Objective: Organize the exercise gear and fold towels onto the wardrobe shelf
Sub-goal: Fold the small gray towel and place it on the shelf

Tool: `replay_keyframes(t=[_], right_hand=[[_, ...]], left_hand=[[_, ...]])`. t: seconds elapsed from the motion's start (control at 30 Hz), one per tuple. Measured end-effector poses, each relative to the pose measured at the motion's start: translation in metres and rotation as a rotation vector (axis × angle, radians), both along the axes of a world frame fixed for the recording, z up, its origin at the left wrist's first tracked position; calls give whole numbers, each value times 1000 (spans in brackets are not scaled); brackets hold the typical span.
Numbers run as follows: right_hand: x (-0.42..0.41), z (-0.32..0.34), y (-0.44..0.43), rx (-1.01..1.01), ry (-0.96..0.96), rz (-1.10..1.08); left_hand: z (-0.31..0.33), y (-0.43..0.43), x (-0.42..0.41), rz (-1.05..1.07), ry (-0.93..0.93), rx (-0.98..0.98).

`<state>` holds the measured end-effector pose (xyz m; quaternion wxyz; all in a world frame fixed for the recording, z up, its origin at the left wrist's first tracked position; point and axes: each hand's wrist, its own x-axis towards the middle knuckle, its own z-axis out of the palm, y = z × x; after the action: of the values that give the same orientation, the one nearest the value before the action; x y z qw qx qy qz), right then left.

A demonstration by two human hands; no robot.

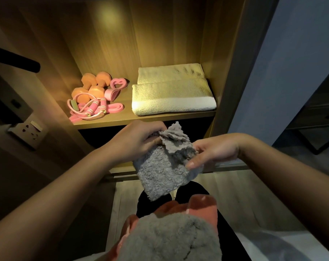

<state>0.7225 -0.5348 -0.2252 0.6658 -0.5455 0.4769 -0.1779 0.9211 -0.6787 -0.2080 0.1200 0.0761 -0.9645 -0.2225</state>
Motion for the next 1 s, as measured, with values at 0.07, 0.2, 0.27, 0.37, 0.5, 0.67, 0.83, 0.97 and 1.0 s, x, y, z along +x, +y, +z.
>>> replay_keyframes(t=[0.07, 0.2, 0.27, 0.37, 0.5, 0.67, 0.83, 0.97, 1.0], right_hand=[[-4, 5, 0, -8, 116, 6], [-17, 7, -1, -204, 373, -254], [-25, -1, 2, -332, 443, -526], [-29, -23, 11, -347, 95, -1055], [3, -54, 19, -79, -712, -1345], [53, -72, 19, 140, -1038, -1333], [75, -69, 7, 264, -1298, -1340], [85, -64, -5, 242, -1395, -1386], [87, -63, -6, 196, -1438, -1387]], left_hand=[[-6, 3, 0, 16, 22, -3], [-24, 1, -5, 205, 61, 49], [-34, -8, -7, 340, 66, 89], [-46, -18, -13, 591, 159, 238], [-59, -20, -26, 862, 278, 384], [-71, -13, -37, 982, 414, 478], [-75, -1, -43, 995, 592, 497], [-80, 9, -44, 949, 662, 575], [-82, 11, -44, 939, 666, 583]])
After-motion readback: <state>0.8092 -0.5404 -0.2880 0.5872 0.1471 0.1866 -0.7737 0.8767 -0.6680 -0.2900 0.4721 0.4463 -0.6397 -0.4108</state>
